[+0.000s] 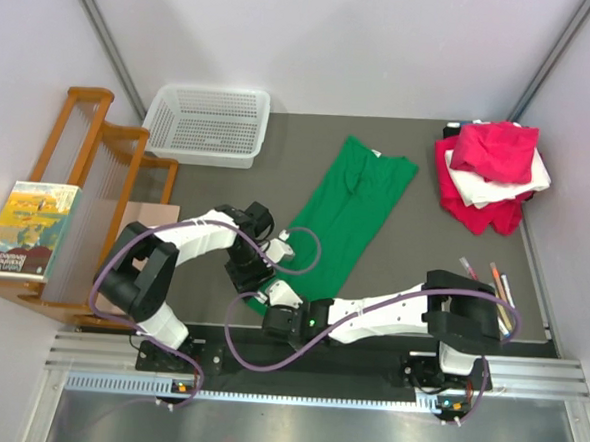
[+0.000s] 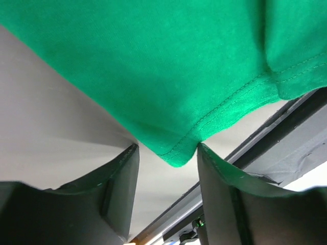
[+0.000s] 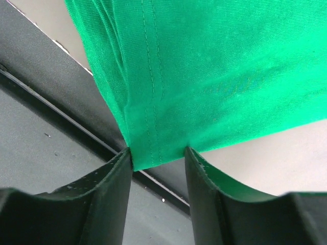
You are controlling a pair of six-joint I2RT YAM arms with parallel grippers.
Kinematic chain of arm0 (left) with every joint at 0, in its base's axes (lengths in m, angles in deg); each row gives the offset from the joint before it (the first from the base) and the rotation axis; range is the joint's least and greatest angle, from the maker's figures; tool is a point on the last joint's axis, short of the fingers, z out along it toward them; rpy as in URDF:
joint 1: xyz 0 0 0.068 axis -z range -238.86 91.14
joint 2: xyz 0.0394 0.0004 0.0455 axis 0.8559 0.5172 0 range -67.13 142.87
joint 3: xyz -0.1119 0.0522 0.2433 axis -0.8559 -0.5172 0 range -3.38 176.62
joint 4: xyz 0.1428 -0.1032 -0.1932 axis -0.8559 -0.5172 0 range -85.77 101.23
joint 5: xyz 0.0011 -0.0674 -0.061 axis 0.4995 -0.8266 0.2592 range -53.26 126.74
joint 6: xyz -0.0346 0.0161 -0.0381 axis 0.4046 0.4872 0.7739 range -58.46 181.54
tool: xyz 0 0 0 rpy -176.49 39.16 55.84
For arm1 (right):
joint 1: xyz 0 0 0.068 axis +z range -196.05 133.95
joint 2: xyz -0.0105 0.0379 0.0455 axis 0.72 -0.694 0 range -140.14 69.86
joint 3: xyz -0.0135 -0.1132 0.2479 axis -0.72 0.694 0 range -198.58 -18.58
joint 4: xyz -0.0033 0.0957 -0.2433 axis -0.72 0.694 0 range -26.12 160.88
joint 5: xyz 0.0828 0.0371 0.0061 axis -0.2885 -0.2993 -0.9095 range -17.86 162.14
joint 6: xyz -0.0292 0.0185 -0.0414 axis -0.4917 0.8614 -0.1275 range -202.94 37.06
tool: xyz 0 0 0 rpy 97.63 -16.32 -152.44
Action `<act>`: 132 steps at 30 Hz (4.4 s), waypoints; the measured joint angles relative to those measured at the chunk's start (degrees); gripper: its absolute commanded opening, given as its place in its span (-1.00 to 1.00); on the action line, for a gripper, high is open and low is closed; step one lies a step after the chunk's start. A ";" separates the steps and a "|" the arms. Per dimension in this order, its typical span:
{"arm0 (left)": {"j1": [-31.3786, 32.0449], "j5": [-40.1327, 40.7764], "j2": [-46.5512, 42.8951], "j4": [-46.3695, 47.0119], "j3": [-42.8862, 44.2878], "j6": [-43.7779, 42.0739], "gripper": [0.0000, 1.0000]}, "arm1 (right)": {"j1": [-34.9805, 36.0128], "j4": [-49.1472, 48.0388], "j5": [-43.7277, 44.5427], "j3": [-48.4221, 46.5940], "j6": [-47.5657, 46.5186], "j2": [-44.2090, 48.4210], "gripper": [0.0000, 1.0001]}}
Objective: Fold and stack the t-shirts
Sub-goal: Fold the tshirt
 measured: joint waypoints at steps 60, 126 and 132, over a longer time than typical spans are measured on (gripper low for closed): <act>0.02 -0.39 -10.86 -13.51 14.01 1.73 -1.00 | 4.20 10.05 3.50 -2.12 8.11 12.74 -1.00; 0.00 3.32 35.21 -11.41 67.58 7.37 -1.00 | -40.39 -3.89 -0.66 2.34 -10.10 17.40 -1.00; -0.09 3.34 42.45 -11.93 77.61 6.05 -1.00 | -41.66 -4.92 -1.95 2.34 -10.91 15.54 -1.00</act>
